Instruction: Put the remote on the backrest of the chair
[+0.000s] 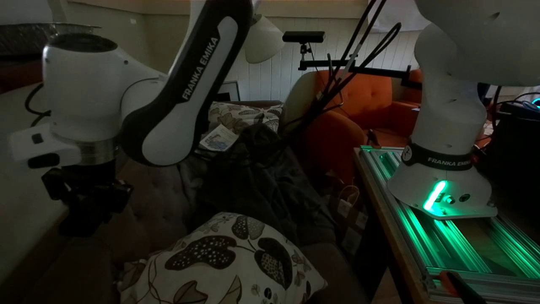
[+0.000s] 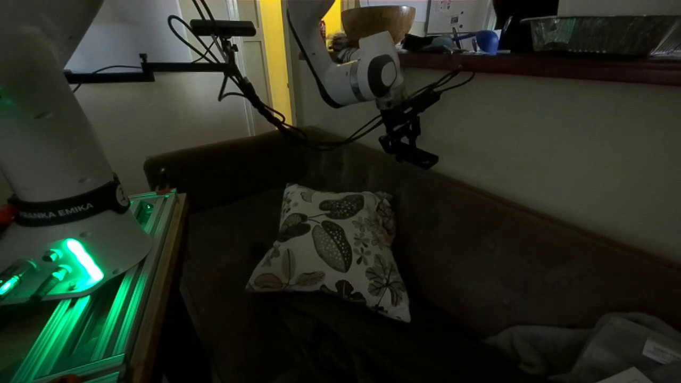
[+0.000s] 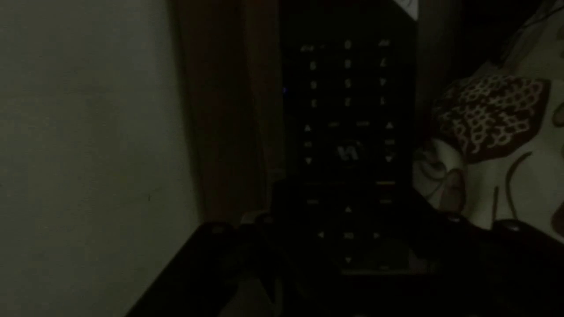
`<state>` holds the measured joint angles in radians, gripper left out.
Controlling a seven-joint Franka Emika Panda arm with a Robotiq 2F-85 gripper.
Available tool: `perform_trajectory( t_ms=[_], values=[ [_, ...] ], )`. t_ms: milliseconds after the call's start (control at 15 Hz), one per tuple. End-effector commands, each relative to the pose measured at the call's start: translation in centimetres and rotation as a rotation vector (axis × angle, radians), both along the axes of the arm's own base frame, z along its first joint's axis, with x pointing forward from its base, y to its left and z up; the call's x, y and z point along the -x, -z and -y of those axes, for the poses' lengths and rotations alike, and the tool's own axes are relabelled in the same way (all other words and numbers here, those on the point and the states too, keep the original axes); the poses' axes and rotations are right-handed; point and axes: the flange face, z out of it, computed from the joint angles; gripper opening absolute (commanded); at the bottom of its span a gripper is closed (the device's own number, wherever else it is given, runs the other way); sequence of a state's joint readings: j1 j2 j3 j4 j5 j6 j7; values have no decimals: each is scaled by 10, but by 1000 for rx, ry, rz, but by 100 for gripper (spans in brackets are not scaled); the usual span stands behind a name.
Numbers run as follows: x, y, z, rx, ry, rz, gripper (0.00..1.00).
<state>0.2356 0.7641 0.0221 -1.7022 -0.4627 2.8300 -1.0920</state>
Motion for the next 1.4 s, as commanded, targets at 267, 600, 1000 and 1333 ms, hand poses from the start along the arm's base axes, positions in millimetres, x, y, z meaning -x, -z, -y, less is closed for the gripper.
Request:
perform_trajectory(
  t_ms=[267,600,1000,1333],
  values=[
    [-32,18,-47,69,-104,106,36],
    [-49,35,-53,30,-85,193,36],
    [-59,55,-51,-52,-47,225,36],
    [-60,71,-53,-72,-64,210,36]
  ],
)
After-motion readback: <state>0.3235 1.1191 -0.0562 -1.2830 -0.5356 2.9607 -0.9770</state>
